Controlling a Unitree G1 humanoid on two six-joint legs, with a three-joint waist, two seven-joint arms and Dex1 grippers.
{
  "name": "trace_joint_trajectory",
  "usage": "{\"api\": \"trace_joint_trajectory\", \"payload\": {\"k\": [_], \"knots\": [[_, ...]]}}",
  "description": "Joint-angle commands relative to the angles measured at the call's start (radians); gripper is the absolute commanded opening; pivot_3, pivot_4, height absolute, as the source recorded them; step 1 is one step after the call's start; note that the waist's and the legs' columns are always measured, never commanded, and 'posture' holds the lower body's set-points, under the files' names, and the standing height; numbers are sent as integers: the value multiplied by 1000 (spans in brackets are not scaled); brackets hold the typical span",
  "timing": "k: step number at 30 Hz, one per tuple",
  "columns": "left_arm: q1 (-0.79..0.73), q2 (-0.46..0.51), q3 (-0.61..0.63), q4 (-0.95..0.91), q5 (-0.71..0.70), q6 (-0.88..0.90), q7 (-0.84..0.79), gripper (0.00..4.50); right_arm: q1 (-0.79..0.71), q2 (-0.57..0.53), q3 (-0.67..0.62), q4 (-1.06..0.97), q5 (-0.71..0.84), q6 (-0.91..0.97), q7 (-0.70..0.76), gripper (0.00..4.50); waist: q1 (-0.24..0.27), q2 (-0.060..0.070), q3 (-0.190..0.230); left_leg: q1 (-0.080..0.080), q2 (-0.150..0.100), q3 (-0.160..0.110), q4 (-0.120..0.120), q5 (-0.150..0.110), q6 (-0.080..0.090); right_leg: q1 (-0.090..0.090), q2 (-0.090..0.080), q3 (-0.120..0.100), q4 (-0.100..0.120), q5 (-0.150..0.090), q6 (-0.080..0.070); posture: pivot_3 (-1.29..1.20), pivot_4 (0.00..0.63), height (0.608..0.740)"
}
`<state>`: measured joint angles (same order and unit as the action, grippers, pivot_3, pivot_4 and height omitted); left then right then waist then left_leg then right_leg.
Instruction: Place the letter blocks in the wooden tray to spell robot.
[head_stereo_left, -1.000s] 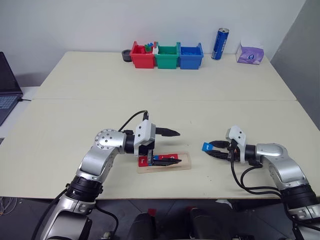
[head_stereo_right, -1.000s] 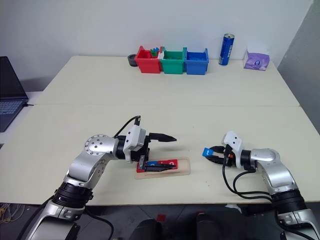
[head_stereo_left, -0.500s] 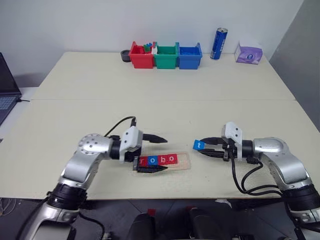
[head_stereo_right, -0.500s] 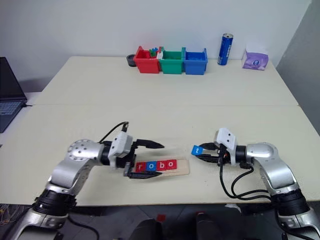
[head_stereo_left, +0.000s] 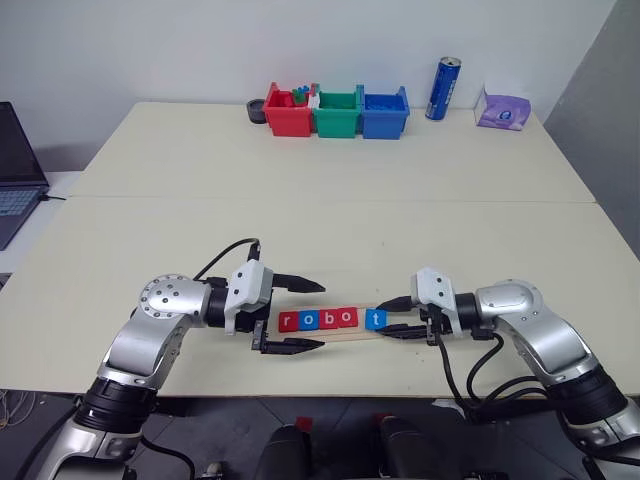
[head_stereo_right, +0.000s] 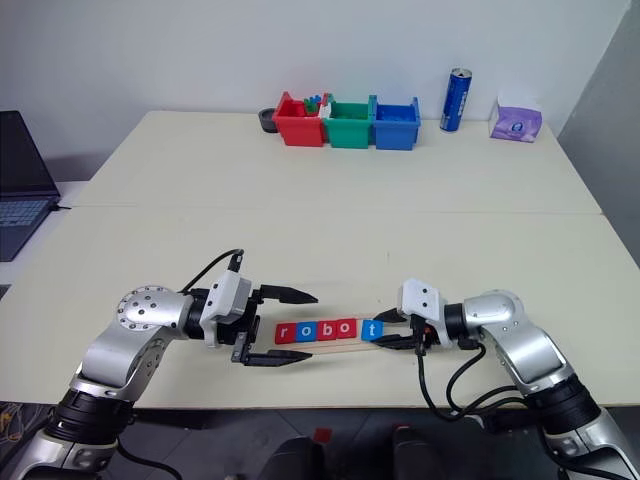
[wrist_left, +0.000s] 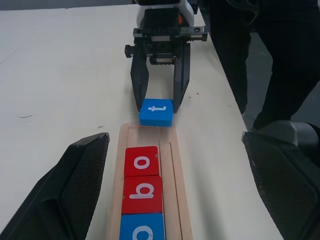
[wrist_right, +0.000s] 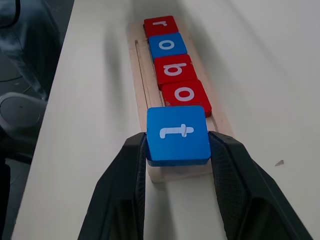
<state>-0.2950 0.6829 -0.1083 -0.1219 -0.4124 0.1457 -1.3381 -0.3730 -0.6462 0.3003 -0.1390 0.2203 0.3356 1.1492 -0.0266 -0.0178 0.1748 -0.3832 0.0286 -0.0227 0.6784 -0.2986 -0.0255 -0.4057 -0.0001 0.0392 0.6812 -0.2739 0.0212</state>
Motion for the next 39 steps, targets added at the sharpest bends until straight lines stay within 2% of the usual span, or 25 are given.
{"api": "trace_joint_trajectory", "payload": {"k": [1, 14, 38, 39], "knots": [[-4, -5, 7, -39, -10, -8, 11, 4500, -31, 15, 15, 33, -16, -38, 14, 1458, 0, 0, 0, 0, 0, 0, 0, 0, 0, 0, 0, 0, 0, 0, 0, 0, 150, 740], [6, -11, -11, -70, -9, -6, 23, 4500, -88, 63, 47, 151, -71, -115, 25, 1458, 0, 0, 0, 0, 0, 0, 0, 0, 0, 0, 0, 0, 0, 0, 0, 0, 150, 740], [-8, -15, -11, -59, -8, -6, 32, 4500, -116, 77, 50, 190, -108, -161, 41, 1458, 0, 0, 0, 0, 0, 0, 0, 0, 0, 0, 0, 0, 0, 0, 0, 0, 150, 740], [-7, -15, -11, -60, -8, -5, 32, 4500, -116, 78, 50, 189, -109, -160, 41, 1808, 0, 0, 0, 0, 0, 0, 0, 0, 0, 0, 0, 0, 0, 0, 0, 0, 150, 740]]}}
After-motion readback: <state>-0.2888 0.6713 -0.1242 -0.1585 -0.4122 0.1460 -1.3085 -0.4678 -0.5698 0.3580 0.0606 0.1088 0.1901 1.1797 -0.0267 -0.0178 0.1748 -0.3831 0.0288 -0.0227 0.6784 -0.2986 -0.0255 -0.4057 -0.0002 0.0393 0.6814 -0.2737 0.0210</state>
